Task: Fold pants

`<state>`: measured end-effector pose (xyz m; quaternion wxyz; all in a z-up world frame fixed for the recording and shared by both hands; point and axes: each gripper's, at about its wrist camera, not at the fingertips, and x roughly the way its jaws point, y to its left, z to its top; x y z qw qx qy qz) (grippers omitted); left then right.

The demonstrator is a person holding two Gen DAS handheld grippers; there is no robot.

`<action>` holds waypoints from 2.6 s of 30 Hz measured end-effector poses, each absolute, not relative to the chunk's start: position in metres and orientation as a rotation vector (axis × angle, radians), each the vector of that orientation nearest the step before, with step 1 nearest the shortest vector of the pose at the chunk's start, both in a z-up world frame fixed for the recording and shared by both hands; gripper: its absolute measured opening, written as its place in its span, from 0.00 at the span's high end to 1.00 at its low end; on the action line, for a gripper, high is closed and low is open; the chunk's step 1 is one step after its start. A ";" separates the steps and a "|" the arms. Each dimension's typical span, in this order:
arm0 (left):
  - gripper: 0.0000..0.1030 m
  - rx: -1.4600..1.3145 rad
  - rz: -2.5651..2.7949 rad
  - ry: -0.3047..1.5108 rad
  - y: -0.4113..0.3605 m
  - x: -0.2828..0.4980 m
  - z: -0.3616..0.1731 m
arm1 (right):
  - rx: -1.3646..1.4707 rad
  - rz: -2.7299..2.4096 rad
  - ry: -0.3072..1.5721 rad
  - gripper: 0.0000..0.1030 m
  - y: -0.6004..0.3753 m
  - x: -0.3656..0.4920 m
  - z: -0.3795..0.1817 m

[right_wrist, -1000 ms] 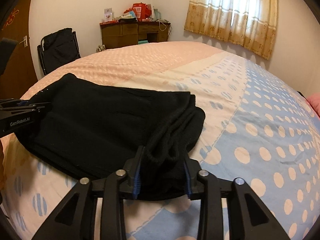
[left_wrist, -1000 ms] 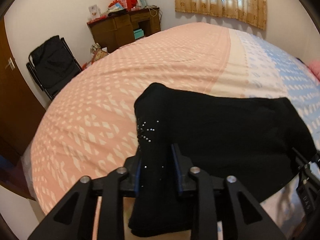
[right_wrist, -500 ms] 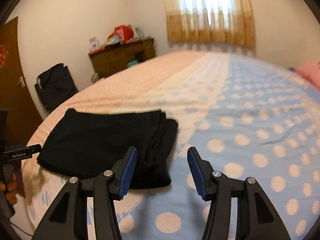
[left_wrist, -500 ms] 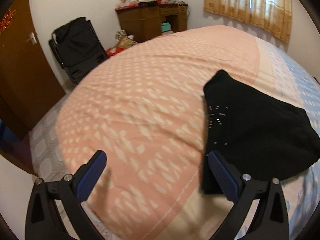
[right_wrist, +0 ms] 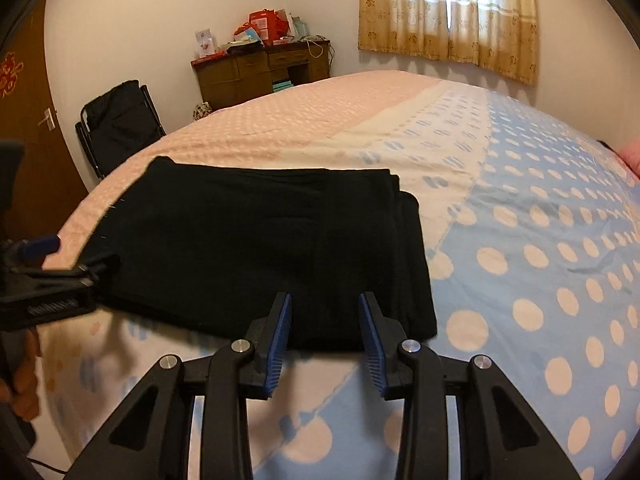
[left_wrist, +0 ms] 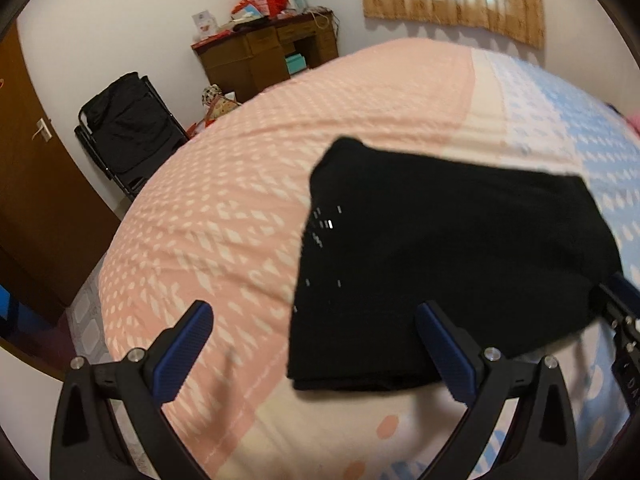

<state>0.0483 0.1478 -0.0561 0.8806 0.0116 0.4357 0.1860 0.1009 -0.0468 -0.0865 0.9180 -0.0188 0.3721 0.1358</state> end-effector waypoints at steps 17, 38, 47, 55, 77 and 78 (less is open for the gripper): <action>0.00 0.109 0.378 0.738 0.127 -0.038 -0.027 | 0.244 0.276 0.587 0.32 -0.079 -0.029 -0.022; 0.00 0.028 0.257 0.618 0.106 -0.074 0.025 | 0.129 0.186 0.304 0.32 -0.075 -0.088 0.034; 0.00 0.021 0.270 0.645 0.101 -0.068 0.017 | 0.161 0.180 0.330 0.32 -0.083 -0.083 0.025; 0.00 0.028 0.269 0.649 0.097 -0.064 0.016 | 0.176 0.182 0.350 0.32 -0.085 -0.081 0.019; 0.00 0.034 0.270 0.653 0.095 -0.062 0.014 | 0.180 0.181 0.354 0.32 -0.084 -0.080 0.018; 0.00 0.032 0.271 0.654 0.095 -0.062 0.014 | 0.179 0.180 0.355 0.32 -0.084 -0.079 0.018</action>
